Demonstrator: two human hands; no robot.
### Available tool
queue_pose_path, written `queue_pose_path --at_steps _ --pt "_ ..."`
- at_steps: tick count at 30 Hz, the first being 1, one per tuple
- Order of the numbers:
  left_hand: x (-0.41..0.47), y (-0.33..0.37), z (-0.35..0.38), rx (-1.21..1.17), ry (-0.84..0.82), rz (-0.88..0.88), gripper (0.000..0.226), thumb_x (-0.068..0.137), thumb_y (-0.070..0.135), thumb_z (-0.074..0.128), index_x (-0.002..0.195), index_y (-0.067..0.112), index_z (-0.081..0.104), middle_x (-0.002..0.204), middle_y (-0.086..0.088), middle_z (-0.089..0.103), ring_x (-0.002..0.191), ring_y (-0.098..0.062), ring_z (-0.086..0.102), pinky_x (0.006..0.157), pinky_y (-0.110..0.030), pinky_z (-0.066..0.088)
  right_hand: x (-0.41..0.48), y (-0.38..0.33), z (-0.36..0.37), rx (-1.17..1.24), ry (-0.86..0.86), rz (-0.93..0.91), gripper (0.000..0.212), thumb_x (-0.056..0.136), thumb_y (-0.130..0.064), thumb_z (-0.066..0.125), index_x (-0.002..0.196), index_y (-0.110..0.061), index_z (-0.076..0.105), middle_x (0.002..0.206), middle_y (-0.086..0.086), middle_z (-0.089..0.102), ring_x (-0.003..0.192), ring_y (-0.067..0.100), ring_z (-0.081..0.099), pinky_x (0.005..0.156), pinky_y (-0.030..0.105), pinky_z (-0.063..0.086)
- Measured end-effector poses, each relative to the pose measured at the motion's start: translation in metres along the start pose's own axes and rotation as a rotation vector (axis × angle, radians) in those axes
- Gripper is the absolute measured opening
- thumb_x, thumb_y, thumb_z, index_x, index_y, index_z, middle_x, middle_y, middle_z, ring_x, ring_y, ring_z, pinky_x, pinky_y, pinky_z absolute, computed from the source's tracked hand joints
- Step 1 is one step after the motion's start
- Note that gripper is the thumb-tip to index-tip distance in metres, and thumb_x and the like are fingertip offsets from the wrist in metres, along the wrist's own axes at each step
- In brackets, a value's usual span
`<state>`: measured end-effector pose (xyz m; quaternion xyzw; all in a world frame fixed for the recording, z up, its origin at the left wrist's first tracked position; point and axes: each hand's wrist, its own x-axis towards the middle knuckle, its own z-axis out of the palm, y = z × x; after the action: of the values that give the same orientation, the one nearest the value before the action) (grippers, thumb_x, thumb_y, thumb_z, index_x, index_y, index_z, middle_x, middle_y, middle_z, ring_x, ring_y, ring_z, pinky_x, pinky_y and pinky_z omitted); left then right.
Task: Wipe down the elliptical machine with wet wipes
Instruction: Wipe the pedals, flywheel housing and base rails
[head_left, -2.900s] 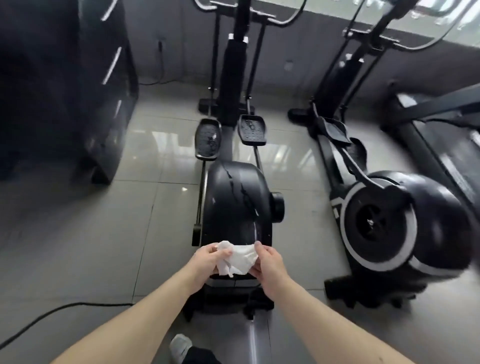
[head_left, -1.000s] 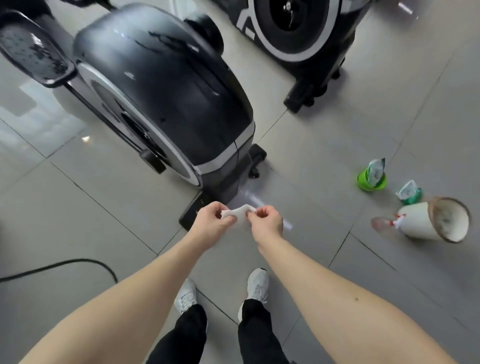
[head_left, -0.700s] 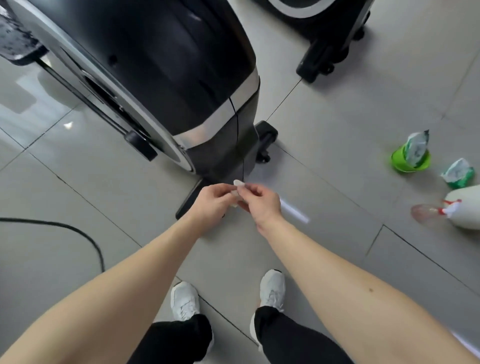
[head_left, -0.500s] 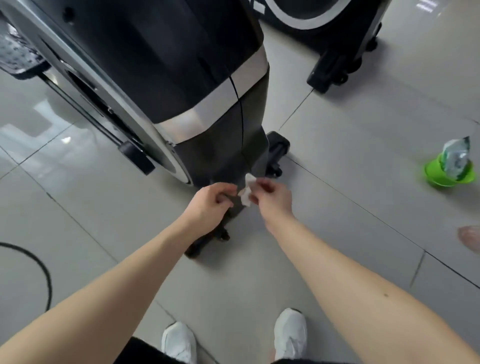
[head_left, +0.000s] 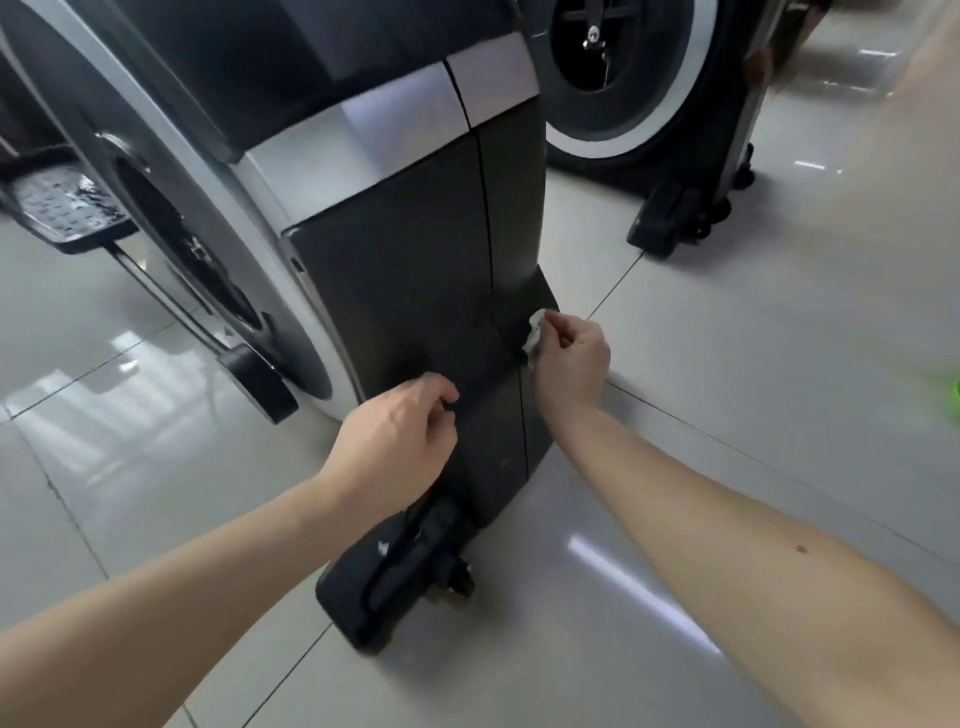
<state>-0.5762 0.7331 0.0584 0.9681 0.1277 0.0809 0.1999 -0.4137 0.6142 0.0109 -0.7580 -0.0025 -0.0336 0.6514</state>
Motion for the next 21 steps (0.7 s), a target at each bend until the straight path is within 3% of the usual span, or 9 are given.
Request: queue_pose_path --at_steps 4,8,12,15,17,20,21 --pt "-0.012 -0.006 -0.007 -0.033 -0.01 -0.083 0.013 0.098 0.036 0.056 0.108 0.029 0.061 0.086 0.017 0.063 0.081 -0.006 0.06 0.077 -0.031 0.055 -0.021 0.001 0.006 -0.043 0.006 -0.026 0.005 0.099 -0.021 0.063 0.102 -0.017 0.065 0.097 -0.004 0.066 0.094 0.015 0.063 0.093 0.042 0.053" --pt "-0.006 -0.005 -0.012 -0.094 0.03 -0.094 0.022 0.098 0.032 0.055 0.12 0.028 0.058 0.09 0.019 0.064 0.083 -0.002 0.061 0.078 -0.025 0.052 -0.014 -0.038 0.015 0.117 0.018 0.002 0.007 0.098 -0.015 0.064 0.094 -0.02 0.064 0.087 -0.01 0.067 0.086 0.012 0.065 0.088 0.033 0.057" --pt "-0.002 0.001 -0.018 -0.162 0.051 -0.131 0.026 0.099 0.027 0.053 0.124 0.026 0.057 0.095 0.019 0.067 0.085 0.0 0.062 0.081 -0.024 0.053 -0.011 -0.082 0.029 0.304 0.036 -0.057 0.011 0.1 -0.016 0.06 0.096 -0.024 0.065 0.092 -0.003 0.071 0.088 0.022 0.071 0.085 0.04 0.06" --pt "-0.003 0.005 -0.024 -0.184 0.061 -0.139 0.026 0.099 0.027 0.053 0.125 0.025 0.057 0.097 0.018 0.067 0.087 0.0 0.063 0.081 -0.022 0.052 -0.016 -0.091 0.028 0.269 0.035 -0.155 0.011 0.1 -0.017 0.059 0.107 -0.023 0.066 0.104 -0.004 0.07 0.096 0.013 0.069 0.09 0.036 0.059" --pt "-0.004 0.005 -0.028 -0.197 0.082 -0.144 0.025 0.1 0.028 0.053 0.124 0.026 0.057 0.097 0.019 0.067 0.086 0.0 0.063 0.08 -0.021 0.052 -0.021 -0.081 0.031 0.249 0.038 -0.125 0.012 0.1 -0.018 0.059 0.109 -0.023 0.066 0.106 -0.005 0.069 0.099 0.01 0.067 0.093 0.038 0.058" --pt "-0.006 0.005 -0.037 -0.225 0.148 -0.157 0.02 0.101 0.031 0.055 0.119 0.027 0.061 0.093 0.019 0.068 0.082 -0.002 0.066 0.08 -0.024 0.056 -0.025 -0.074 0.035 0.293 0.033 -0.029 0.013 0.096 -0.022 0.058 0.103 -0.03 0.065 0.102 -0.002 0.071 0.096 0.019 0.07 0.091 0.05 0.058" --pt "-0.007 0.005 -0.041 -0.243 0.177 -0.16 0.017 0.101 0.032 0.056 0.116 0.028 0.062 0.091 0.018 0.069 0.08 -0.003 0.067 0.079 -0.026 0.058 -0.032 -0.08 0.035 0.264 0.022 -0.048 0.013 0.095 -0.023 0.057 0.104 -0.03 0.064 0.102 -0.002 0.07 0.096 0.018 0.069 0.092 0.047 0.058"
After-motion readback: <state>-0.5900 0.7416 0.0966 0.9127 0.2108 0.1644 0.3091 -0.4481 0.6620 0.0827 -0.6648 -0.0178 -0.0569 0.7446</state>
